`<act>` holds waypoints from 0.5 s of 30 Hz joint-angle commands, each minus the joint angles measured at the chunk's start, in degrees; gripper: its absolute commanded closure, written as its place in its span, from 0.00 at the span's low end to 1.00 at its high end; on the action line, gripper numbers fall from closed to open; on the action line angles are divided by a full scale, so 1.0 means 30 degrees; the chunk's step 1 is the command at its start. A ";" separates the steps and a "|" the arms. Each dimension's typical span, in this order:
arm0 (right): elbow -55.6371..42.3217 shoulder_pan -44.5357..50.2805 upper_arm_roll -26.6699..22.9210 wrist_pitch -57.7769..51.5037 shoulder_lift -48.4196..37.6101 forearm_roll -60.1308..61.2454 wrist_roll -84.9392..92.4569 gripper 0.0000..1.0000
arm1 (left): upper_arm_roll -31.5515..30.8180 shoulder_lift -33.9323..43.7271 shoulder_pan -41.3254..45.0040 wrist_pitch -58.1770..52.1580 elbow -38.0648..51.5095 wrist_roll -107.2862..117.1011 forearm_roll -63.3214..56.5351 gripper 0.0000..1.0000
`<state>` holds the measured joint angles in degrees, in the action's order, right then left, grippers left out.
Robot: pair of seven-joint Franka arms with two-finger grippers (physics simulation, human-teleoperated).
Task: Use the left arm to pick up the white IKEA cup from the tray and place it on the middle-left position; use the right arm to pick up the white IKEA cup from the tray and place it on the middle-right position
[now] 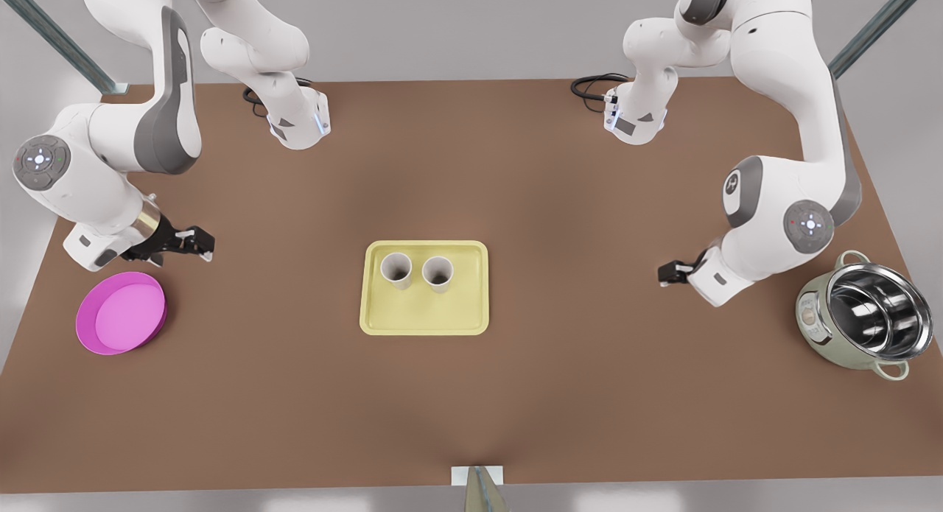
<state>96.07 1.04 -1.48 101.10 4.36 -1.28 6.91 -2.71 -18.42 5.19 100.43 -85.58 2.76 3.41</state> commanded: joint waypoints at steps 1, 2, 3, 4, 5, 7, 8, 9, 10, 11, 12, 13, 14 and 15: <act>-0.0002 -0.0024 -0.0005 0.0549 -0.0018 -0.0014 0.1094 0.00 | 0.0053 0.0135 -0.0032 0.1152 -0.0039 0.0486 -0.0054 0.00; 0.0027 0.0034 0.0024 0.0549 0.0041 0.0015 0.1065 0.00 | 0.0024 0.0135 -0.0032 0.1152 0.0136 0.0487 -0.0229 0.00; 0.0086 0.0093 0.0141 0.0578 0.0479 0.0045 0.0919 0.00 | 0.0024 0.0077 -0.0003 0.1181 0.0224 0.0487 -0.0201 0.00; 0.0321 0.0619 0.0258 0.0578 0.0946 0.0745 0.0596 0.00 | 0.0024 0.0106 -0.0003 0.1211 0.0224 0.0370 -0.0259 0.00; 0.0321 0.1437 0.0287 0.0724 0.1533 0.1363 -0.0335 0.00 | -0.0035 0.0194 -0.0003 0.1152 0.0195 0.0400 -0.0259 0.00; 0.0671 0.3607 0.0317 0.2099 0.2443 0.1363 -0.3035 0.00 | -0.2607 0.0048 0.0785 0.1356 0.0573 0.1507 -0.0228 0.00; 0.1901 0.4603 0.0317 0.3593 0.2443 0.1363 -0.4528 0.00 | -0.2788 -0.0099 0.2689 0.1386 0.0986 0.3851 -0.0900 0.00; 0.2809 0.5482 0.0317 0.4911 0.2443 0.1363 -0.6081 0.00 | -0.2818 -0.0479 0.4418 0.1445 0.1074 0.6197 -0.2923 0.00; 0.3834 0.6244 0.0317 0.6406 0.2443 0.1363 -0.7487 0.00 | -0.2817 -0.0890 0.4860 0.1532 0.1162 0.6815 -0.3042 0.00; 0.4451 0.7036 0.0317 0.7287 0.2473 0.1363 -0.9245 0.00 | -0.2818 -0.1358 0.5269 0.1736 0.1191 0.7574 -0.2661 0.00; 0.4510 0.7533 0.0317 0.7404 0.2560 0.1363 -1.0154 0.00 | -0.2818 -0.1914 0.5943 0.2673 0.1220 0.8950 -0.2661 0.00; 0.4539 0.7944 0.0317 0.7813 0.2795 0.1363 -1.1297 0.00 | -0.2818 -0.2881 0.7115 0.3582 0.1250 1.1762 -0.2836 0.00; 0.4568 0.8003 0.0317 0.8282 0.3234 0.1363 -1.1416 0.00 | -0.2789 -0.3263 0.7935 0.3788 0.1250 1.2351 -0.2984 0.00; 0.5562 0.8003 0.0317 0.9861 0.3322 0.1363 -1.1416 0.00 | -0.2788 -0.3614 0.8404 0.4197 0.1250 1.3726 -0.3100 0.00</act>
<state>112.37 25.11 -0.51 119.56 13.97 2.61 -3.88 -11.07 -28.58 29.21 108.17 -81.72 13.89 -4.41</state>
